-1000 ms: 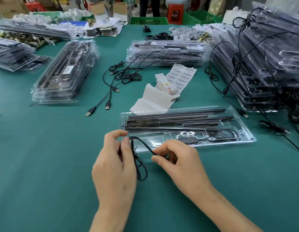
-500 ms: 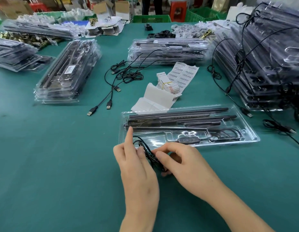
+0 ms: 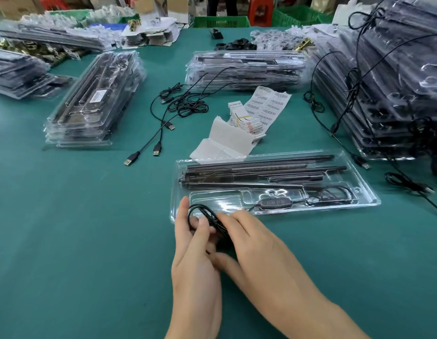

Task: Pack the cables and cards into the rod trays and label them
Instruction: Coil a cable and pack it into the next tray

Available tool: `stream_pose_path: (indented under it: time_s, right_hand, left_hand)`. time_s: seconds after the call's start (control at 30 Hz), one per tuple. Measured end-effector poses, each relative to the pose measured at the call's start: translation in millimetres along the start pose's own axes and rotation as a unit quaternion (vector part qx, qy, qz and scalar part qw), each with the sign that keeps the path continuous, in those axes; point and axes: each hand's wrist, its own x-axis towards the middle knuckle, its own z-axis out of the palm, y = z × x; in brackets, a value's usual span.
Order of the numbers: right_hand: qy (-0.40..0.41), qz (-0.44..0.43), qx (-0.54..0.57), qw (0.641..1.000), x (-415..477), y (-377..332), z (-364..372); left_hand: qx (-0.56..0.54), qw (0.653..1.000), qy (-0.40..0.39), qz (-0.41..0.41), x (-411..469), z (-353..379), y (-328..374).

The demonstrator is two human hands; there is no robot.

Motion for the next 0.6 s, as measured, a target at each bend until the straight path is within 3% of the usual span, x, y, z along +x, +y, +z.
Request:
stream_pose_path:
  time_s: [0.1,0.33,0.6]
  right_hand:
    - [0.009,0.001,-0.027,1.000,1.7,0.8,4.0]
    - [0.060,-0.054,-0.078,0.994,-3.2,6.9,17.5]
    - [0.071,-0.048,-0.111,0.990,-6.2,3.4,15.9]
  left_hand:
    - [-0.036,0.999,-0.034,-0.004,-2.7,-6.6,3.4]
    - [0.013,0.997,-0.072,0.039,-2.6,-25.2,5.8]
    - [-0.141,0.989,-0.032,-0.008,-5.1,-11.4,0.4]
